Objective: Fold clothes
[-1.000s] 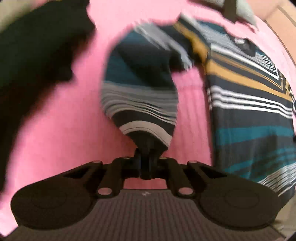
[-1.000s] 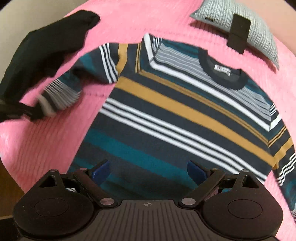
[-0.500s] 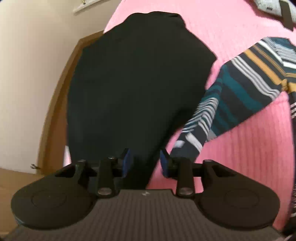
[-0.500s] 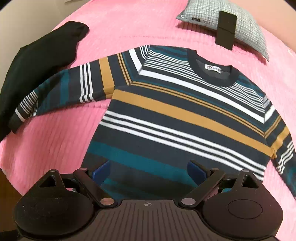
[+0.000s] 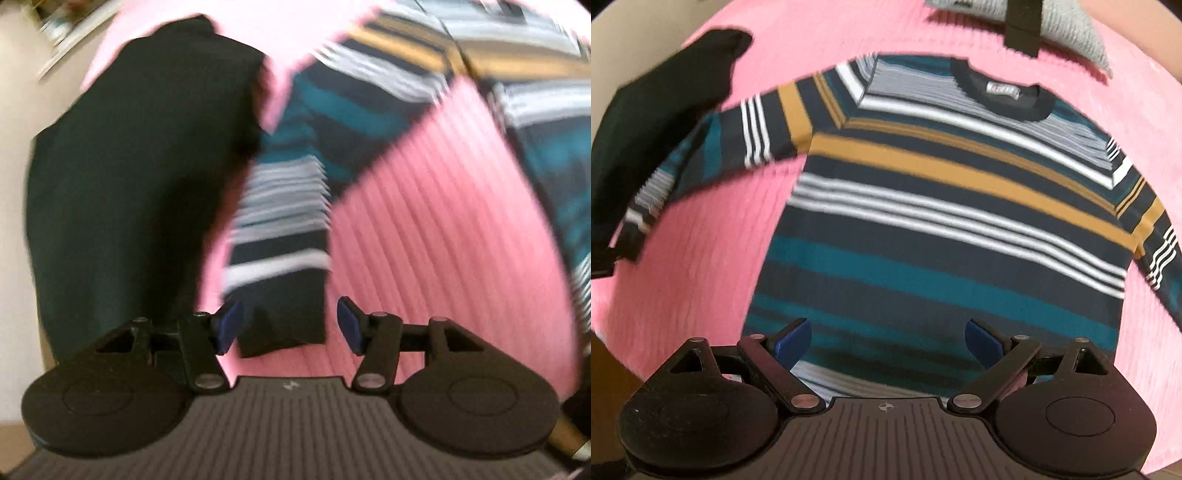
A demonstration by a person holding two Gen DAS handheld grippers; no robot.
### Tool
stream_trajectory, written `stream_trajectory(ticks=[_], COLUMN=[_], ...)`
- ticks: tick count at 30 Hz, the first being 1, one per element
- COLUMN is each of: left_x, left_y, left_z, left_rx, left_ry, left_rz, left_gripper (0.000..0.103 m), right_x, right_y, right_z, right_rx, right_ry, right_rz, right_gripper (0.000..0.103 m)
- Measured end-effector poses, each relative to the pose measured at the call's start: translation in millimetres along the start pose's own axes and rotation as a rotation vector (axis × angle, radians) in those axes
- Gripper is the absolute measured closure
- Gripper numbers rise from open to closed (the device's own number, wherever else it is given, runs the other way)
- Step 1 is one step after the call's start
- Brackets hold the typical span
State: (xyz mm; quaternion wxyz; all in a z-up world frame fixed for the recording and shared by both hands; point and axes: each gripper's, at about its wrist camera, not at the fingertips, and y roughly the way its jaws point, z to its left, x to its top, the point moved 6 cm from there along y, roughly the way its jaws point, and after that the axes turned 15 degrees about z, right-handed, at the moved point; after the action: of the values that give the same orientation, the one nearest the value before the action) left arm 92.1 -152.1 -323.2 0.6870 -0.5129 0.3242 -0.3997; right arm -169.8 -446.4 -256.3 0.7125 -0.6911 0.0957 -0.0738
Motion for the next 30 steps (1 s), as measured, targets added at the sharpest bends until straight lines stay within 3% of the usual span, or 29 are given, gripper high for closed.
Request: stream_trajectory(ticks=[3, 5, 7, 9, 13, 15, 17, 22, 27, 30], left_x=[0.5, 0.9, 0.4, 0.3, -3.9, -6.1, -5.0, 8.0, 10.8, 1.8], left_y=[31.3, 35.3, 21.3, -16.6, -104.9, -130.0, -141.4, -106.4, -23.1, -15.9], left_z=[-11.2, -8.7, 2.6, 25.8, 99.8, 138.4, 170.6, 216.1, 225.3, 219.9], left_rx=[0.062, 0.053, 0.006, -0.07, -0.3, -0.331, -0.308, -0.295, -0.21, -0.195], left_ry=[0.058, 0.066, 0.03, -0.042, -0.223, -0.276, -0.306, -0.384, -0.485, -0.517], left_rz=[0.036, 0.036, 0.021, -0.047, -0.213, -0.26, -0.283, -0.24, -0.064, -0.056], left_gripper=[0.059, 0.094, 0.1, 0.101, 0.101, 0.101, 0.101, 0.1, 0.096, 0.092], right_x=[-8.8, -14.4, -15.3, -12.1, 5.0, 14.5, 24.0, 34.6, 14.6, 0.7], right_y=[5.7, 9.0, 6.2, 1.5, -7.7, -11.1, -14.5, -14.9, -9.4, -9.7], right_z=[-0.1, -0.5, -4.6, -6.5, 1.2, 7.3, 13.4, 33.5, 40.1, 32.2], right_rx=[-0.022, -0.036, -0.035, -0.033, -0.026, -0.02, -0.014, -0.007, -0.032, -0.052], right_ry=[-0.024, -0.038, -0.025, -0.016, -0.012, -0.011, -0.01, -0.034, -0.044, -0.017], right_rz=[0.023, 0.037, 0.039, 0.031, -0.008, -0.029, -0.049, -0.071, -0.03, -0.007], right_gripper=[0.01, 0.01, 0.01, 0.01, 0.01, 0.01, 0.01, 0.01, 0.01, 0.01])
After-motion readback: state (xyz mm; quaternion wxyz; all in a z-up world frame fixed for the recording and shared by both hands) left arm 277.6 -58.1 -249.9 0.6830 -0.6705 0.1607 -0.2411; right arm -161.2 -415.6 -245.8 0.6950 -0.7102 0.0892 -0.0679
